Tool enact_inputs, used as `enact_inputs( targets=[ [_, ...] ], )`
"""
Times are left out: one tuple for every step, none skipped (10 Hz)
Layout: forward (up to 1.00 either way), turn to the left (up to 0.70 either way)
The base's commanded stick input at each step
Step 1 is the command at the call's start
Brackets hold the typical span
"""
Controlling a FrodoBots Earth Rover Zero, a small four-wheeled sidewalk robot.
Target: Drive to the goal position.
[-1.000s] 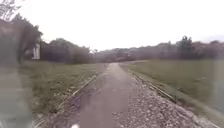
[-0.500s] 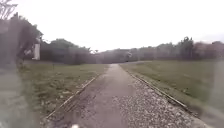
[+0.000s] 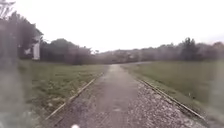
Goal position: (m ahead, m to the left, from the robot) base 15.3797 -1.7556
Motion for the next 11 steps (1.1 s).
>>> enact_inputs(
  targets=[
    [0.70, 0.00],
    [0.70, 0.00],
    [0.70, 0.00],
    [0.70, 0.01],
    [0.70, 0.02],
    [0.70, 0.14],
    [0.70, 0.14],
    [0.70, 0.09],
    [0.70, 0.01],
    [0.70, 0.01],
    [0.70, 0.01]
  ],
)
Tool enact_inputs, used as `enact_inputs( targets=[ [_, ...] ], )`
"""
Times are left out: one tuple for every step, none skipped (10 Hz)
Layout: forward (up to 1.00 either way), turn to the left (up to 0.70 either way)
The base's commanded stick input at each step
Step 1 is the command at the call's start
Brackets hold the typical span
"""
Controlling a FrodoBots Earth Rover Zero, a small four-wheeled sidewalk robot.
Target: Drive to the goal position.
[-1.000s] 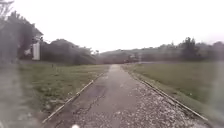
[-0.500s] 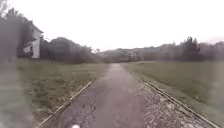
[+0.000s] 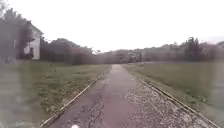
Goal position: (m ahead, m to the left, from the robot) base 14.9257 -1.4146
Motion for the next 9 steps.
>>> enact_inputs(
  targets=[
    [0.70, 0.01],
    [0.70, 0.01],
    [0.70, 0.01],
    [0.70, 0.01],
    [0.70, 0.01],
    [0.70, 0.01],
    [0.70, 0.01],
    [0.70, 0.01],
    [0.70, 0.00]
  ],
)
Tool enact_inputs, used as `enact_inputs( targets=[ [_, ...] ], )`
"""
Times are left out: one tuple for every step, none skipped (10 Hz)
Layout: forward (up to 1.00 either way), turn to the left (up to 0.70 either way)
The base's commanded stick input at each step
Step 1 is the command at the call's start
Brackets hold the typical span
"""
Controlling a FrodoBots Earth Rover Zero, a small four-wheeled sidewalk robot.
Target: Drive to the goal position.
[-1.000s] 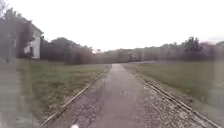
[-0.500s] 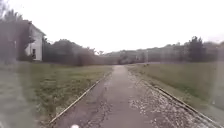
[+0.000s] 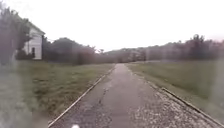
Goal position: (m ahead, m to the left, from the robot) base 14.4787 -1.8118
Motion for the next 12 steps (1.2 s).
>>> enact_inputs(
  targets=[
    [0.70, 0.00],
    [0.70, 0.00],
    [0.70, -0.02],
    [0.70, -0.11],
    [0.70, -0.14],
    [0.70, -0.14],
    [0.70, -0.14],
    [0.70, -0.14],
    [0.70, -0.14],
    [0.70, -0.14],
    [0.70, -0.14],
    [0.70, -0.09]
  ],
)
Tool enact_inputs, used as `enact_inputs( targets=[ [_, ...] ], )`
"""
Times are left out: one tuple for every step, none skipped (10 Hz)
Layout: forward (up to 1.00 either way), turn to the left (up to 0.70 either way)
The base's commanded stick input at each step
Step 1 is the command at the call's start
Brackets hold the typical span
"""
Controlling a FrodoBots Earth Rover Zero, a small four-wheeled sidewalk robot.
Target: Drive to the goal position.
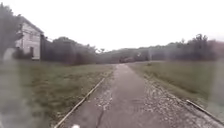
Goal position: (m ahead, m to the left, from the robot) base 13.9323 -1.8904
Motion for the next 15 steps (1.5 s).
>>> enact_inputs(
  targets=[
    [0.70, -0.01],
    [0.70, 0.00],
    [0.70, 0.00],
    [0.70, 0.00],
    [0.70, 0.00],
    [0.70, 0.00],
    [0.70, 0.00],
    [0.70, 0.00],
    [0.70, 0.00],
    [0.70, 0.00],
    [0.70, 0.00],
    [0.70, 0.00],
    [0.70, 0.00],
    [0.70, 0.00],
    [0.70, 0.00]
  ],
)
